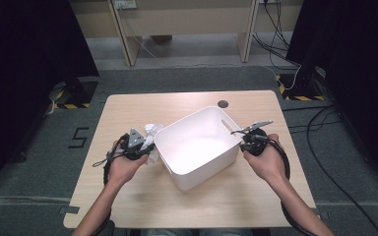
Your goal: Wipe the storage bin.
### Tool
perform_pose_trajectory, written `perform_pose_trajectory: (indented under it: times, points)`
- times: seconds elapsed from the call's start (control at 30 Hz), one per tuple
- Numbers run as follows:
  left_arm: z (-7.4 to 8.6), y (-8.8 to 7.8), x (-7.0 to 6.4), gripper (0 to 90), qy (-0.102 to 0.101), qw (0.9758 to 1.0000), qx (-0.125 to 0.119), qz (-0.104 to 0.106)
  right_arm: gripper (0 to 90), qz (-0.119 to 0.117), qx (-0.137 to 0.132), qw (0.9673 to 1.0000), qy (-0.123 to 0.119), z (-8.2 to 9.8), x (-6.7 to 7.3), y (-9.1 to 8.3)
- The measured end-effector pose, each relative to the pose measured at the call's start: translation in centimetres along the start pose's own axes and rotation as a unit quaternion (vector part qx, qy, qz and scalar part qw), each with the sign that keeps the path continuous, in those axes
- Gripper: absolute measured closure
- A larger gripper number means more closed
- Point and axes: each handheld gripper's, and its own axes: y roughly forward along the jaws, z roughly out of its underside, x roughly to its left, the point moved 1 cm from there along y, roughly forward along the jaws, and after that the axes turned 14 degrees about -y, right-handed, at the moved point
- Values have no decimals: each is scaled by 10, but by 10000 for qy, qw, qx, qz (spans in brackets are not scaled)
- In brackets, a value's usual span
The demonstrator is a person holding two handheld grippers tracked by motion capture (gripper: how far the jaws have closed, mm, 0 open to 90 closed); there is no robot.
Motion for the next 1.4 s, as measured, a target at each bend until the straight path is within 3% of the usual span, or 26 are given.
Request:
perform_pose_trajectory:
  times: [0.27,0.57,0.9,1.27,1.4]
  points:
    - [5,-9,-8,755,72,9999,-9,70,900,44,-84,10000,0,-19,1,15]
    - [11,-13,-36,755,80,9997,-72,217,900,37,-231,9997,20,-38,9,23]
    - [11,-13,-58,753,246,9990,-12,379,900,180,-411,9990,83,-49,4,29]
    - [10,-13,-55,753,216,9993,-32,308,900,168,-439,9988,126,-53,4,32]
    - [15,-23,-48,751,161,9993,-126,320,868,207,-499,9980,315,-52,-2,27]
